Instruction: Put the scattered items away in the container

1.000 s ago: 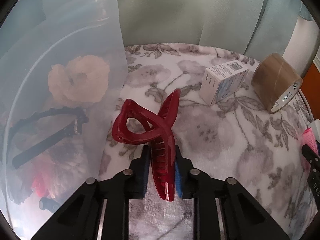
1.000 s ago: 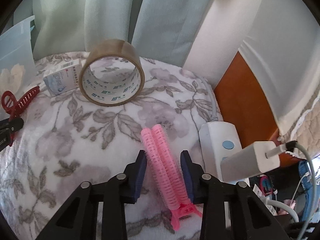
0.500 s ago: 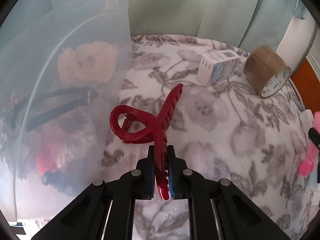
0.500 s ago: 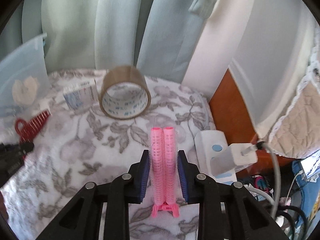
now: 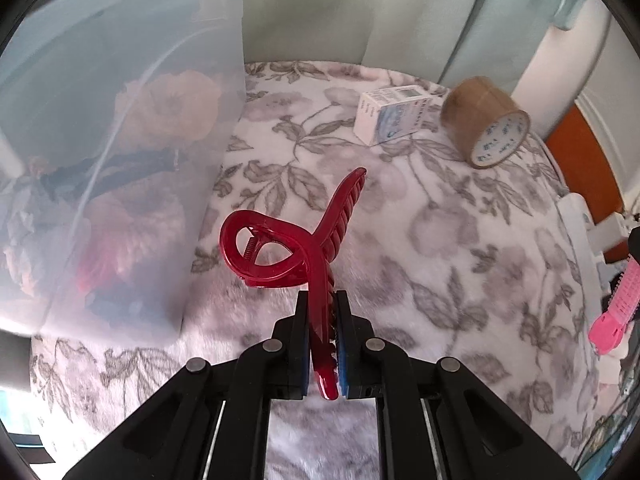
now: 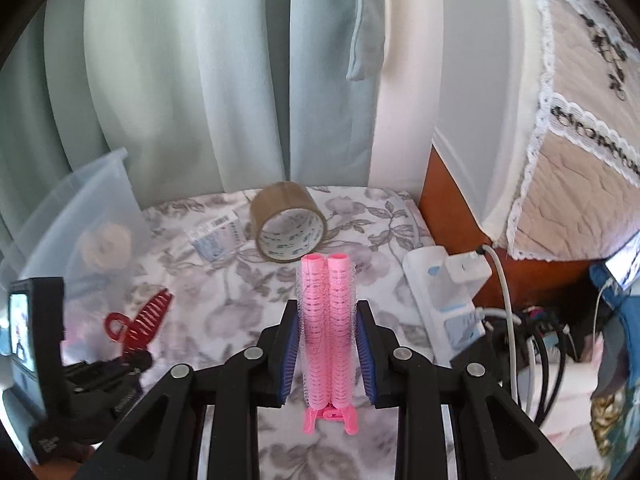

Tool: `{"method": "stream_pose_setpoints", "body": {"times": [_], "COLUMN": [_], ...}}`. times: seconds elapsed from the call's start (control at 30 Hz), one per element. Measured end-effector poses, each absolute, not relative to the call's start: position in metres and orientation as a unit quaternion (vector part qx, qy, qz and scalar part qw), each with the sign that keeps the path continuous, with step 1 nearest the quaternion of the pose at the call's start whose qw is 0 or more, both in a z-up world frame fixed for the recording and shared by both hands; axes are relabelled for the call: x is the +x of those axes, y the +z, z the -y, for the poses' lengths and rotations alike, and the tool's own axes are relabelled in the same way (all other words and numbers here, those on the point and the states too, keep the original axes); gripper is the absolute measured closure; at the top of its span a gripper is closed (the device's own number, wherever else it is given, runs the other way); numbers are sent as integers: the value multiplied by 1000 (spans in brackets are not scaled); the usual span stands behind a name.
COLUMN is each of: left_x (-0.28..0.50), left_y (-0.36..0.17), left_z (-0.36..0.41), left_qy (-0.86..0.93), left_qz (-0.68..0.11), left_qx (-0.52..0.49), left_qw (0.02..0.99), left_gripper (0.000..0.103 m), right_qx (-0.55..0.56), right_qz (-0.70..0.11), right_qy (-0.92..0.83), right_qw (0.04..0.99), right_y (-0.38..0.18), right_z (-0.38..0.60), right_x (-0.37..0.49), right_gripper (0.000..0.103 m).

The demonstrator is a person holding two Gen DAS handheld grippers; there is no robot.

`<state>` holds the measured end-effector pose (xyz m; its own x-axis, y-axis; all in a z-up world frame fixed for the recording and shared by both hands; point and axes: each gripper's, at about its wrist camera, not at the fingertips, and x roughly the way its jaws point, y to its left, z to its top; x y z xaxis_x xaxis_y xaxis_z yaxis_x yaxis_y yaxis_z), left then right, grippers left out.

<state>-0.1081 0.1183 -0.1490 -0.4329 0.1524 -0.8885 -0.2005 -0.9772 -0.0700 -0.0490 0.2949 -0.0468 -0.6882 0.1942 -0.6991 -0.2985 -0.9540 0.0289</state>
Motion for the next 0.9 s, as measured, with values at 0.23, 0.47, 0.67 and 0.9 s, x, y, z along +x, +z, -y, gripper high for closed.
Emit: {"method": "stream_pose_setpoints", "body": {"times": [0.23,0.47,0.67,0.9], "left_x": [-93,-80,-68,-51], "left_y": [-122,-77,-39,2], "left_z": [-110,-102,-93,-85], "left_qy": [855,878,891,906], "left_qz": [-14,-6,8,13], "left_qx": [-505,-463,-433,-394], "left_qw": [115,126,140,153], "left_gripper": [93,93,93,92], "right_qx": [-354,-318,-274,-234], "right_qz": [-89,-89,-110,-116], "right_qy": [923,937,950,962], "right_qw": [123,111,101,79], "right_y": [-25,8,41,70], "right_z": [-281,-269,-261,-247], "right_x": [-27,-9,7,21], "right_gripper": [74,74,74,74]}}
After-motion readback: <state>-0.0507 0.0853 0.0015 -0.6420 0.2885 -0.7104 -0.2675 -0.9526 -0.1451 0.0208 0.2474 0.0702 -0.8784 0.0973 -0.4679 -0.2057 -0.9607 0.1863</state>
